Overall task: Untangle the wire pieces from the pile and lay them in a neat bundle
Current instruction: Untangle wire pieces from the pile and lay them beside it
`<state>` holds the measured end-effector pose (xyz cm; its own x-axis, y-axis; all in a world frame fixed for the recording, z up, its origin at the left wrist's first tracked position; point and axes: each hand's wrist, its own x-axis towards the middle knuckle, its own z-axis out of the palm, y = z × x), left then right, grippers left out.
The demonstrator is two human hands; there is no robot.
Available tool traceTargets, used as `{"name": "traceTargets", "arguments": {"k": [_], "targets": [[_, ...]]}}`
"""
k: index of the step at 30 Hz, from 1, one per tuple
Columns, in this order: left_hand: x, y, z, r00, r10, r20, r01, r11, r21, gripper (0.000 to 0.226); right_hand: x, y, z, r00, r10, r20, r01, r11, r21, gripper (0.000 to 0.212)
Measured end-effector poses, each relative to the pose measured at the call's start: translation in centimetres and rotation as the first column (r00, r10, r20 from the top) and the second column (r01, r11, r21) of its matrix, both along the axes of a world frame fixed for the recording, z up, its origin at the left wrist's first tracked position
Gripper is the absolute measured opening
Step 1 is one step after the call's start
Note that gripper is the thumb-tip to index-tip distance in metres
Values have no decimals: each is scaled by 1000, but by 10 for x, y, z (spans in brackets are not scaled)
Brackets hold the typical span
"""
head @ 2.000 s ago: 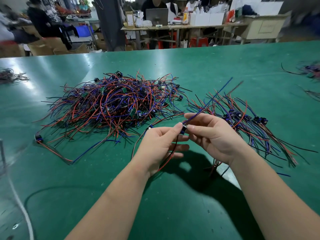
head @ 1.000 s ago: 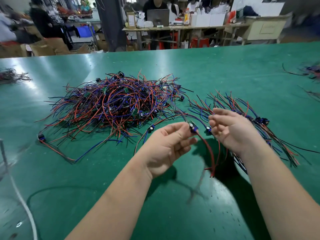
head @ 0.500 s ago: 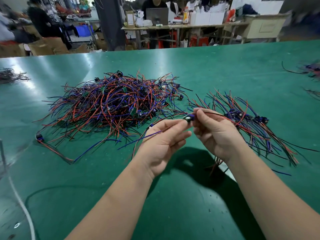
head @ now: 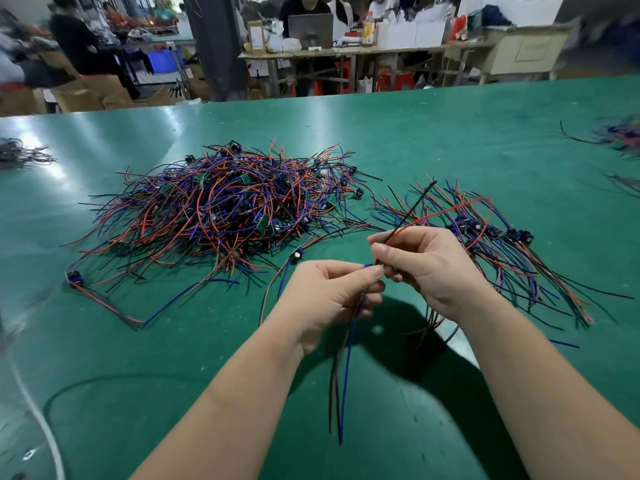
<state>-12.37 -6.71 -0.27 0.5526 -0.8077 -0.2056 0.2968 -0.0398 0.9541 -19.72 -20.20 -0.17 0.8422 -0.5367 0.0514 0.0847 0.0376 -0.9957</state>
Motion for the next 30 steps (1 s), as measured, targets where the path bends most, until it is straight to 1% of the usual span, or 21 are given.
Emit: {"name": "traceTargets", "arguments": {"k": [1, 3, 6, 8, 10, 14, 16, 17, 18, 19, 20, 21, 22, 23, 24, 25, 27, 28, 30], "targets": [[0, 0, 0, 1000, 0, -2, 0, 1000, 19, 14, 0, 0, 1, 1000, -20, -1, 20, 1000, -18, 5], [2, 1, 0, 999, -46, -1, 46, 998, 48, 10, -1, -4, 3, 996, -89, 10, 89, 996, 24, 8], [0, 5, 3, 980, -193, 39, 189, 977, 100, 9, -7, -19, 10, 969, -245, 6, 239, 948, 211, 15], [-2, 6, 4, 958, -279, 72, 266, 953, 146, 8, -14, -32, 14, 946, -323, 6, 301, 888, 347, 19], [-3, 6, 4, 939, -329, 96, 308, 933, 188, 8, -17, -40, 16, 929, -369, -16, 334, 823, 460, 24], [-1, 7, 2, 944, -315, 93, 293, 935, 198, 9, -15, -41, 12, 923, -386, -10, 302, 704, 643, 35], [0, 5, 0, 970, -240, 48, 230, 961, 153, 9, -12, -41, 9, 908, -416, -45, 337, 664, 667, 39], [0, 2, -1, 986, -164, 9, 162, 979, 120, 9, -10, -39, 9, 900, -429, -74, 371, 668, 645, 34], [1, 0, -2, 997, -73, -30, 76, 993, 90, 10, -8, -36, 9, 898, -430, -92, 396, 700, 595, 26], [2, -2, -4, 998, 16, -60, -12, 998, 68, 11, -6, -30, 9, 908, -410, -90, 396, 767, 505, 16], [3, -4, -5, 993, 91, -80, -87, 995, 53, 12, -4, -24, 8, 933, -353, -70, 353, 861, 366, 8], [5, -5, -6, 985, 145, -96, -142, 989, 39, 13, -3, -17, 6, 967, -252, -45, 256, 949, 184, 6], [6, -5, -7, 977, 179, -113, -177, 984, 26, 13, -1, -9, 4, 991, -125, -40, 124, 992, -11, 9], [8, -5, -7, 972, 193, -133, -194, 981, 12, 14, 0, -2, 2, 998, -7, -66, -5, 984, -178, 12], [9, -5, -6, 969, 195, -153, -197, 980, 2, 15, 2, 5, -1, 992, 64, -108, -94, 949, -302, 13], [10, -5, -6, 968, 190, -166, -193, 981, -1, 17, 4, 10, -4, 987, 70, -143, -122, 910, -395, 14], [11, -5, -7, 972, 171, -162, -170, 985, 21, 19, 7, 13, -9, 987, -49, -152, -39, 847, -530, 9], [11, -5, -7, 976, 155, -152, -151, 988, 40, 19, 8, 13, -10, 984, -110, -139, 13, 826, -563, 8], [10, -6, -9, 982, 128, -140, -118, 990, 74, 21, 9, 12, -13, 980, -165, -110, 74, 819, -568, 10]]}}
